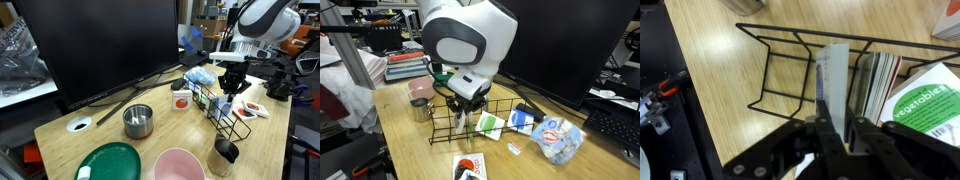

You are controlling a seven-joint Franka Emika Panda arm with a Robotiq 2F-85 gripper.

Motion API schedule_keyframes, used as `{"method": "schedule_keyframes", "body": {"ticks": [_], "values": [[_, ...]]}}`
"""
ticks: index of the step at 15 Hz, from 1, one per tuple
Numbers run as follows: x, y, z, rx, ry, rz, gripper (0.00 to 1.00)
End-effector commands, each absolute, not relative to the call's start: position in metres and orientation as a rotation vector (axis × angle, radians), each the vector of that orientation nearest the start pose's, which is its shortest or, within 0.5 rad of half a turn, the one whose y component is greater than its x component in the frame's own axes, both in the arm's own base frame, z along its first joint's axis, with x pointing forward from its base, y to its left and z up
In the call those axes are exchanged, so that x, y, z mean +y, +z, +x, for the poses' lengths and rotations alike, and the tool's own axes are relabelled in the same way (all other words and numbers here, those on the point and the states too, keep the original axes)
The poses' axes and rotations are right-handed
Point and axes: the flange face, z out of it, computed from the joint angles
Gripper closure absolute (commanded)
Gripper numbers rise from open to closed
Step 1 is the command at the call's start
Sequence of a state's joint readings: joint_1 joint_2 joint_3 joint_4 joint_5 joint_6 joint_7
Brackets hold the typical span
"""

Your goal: Take the book near to the silver cup and put it in the black rack

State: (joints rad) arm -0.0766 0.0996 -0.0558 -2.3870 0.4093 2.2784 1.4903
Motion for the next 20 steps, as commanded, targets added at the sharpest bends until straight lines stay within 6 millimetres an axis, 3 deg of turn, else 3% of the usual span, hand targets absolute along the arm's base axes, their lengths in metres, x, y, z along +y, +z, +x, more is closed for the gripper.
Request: {"method": "schedule_keyframes", "body": {"ticks": [1, 12, 14, 15, 20], "values": [[-0.056, 0.256, 0.481, 2.487, 0.539, -1.685, 0.96], [-0.056, 0.230, 0.483, 2.530, 0.573, -1.667, 0.96], [-0.056, 0.230, 0.484, 2.535, 0.572, -1.666, 0.78], [-0.056, 0.230, 0.485, 2.535, 0.574, -1.666, 0.60], [-0.053, 0.235, 0.483, 2.513, 0.577, -1.695, 0.25]]}}
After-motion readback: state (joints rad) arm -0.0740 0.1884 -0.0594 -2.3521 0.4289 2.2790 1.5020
